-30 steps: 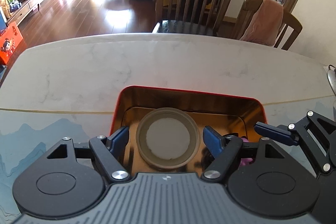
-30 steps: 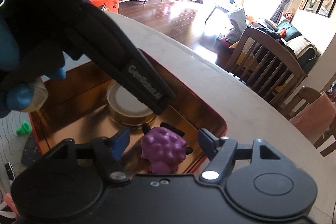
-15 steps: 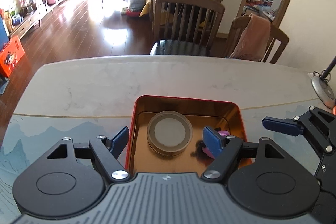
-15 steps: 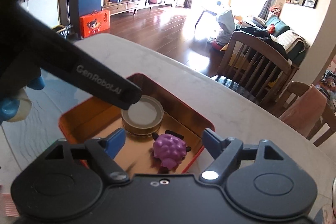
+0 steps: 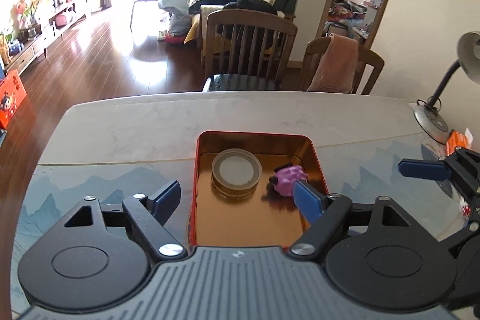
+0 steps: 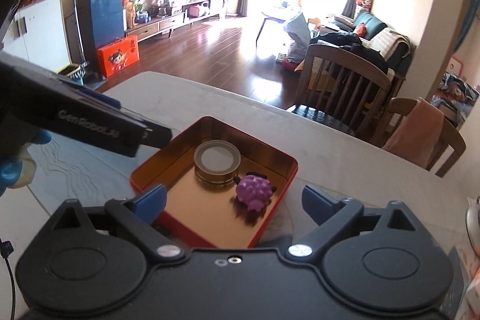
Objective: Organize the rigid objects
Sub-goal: 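Move the right gripper back to the orange on the table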
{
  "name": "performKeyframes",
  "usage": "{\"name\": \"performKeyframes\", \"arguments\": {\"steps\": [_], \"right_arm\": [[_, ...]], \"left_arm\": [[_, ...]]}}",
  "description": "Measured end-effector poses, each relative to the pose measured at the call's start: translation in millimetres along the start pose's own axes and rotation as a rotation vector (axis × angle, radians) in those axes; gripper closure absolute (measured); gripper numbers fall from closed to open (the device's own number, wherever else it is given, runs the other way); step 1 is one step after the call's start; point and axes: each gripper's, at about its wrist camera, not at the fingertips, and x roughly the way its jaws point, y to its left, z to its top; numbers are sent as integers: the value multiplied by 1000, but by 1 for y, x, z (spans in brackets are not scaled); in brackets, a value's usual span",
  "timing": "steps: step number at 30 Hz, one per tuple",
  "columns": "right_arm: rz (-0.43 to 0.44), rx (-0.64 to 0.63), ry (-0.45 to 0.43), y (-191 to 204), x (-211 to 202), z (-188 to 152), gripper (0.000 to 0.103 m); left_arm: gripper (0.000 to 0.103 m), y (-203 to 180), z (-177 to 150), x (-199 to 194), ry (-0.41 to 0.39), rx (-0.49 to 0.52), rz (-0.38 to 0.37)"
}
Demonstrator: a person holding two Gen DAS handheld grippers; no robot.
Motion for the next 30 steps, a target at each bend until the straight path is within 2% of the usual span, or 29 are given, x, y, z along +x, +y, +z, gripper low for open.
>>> {"name": "performKeyframes", "arguments": {"steps": [9, 13, 16, 18, 21, 27, 30], "right_arm": [[-11, 112, -21, 5, -38, -30, 0], [-24, 153, -31, 9, -47, -46, 0], [-37, 170, -36, 15, -53, -56, 0], [-49, 172, -44, 17, -55, -63, 0], [-63, 189, -47, 17, -57, -73, 0], [-99, 220, -20, 15, -48, -95, 0], [-103, 236, 3, 16, -41, -109, 0]], "left_arm": [[19, 12, -34, -43, -34, 3, -20], [11, 17, -53, -60, -43, 20, -31], [10, 23, -68, -73, -53, 19, -41], [10, 26, -77, -80, -53, 20, -49], [0, 33, -95, -90, -55, 12, -39], [0, 46, -124, -99, -45, -2, -18], [0, 53, -142, -99, 0, -11, -23]]}}
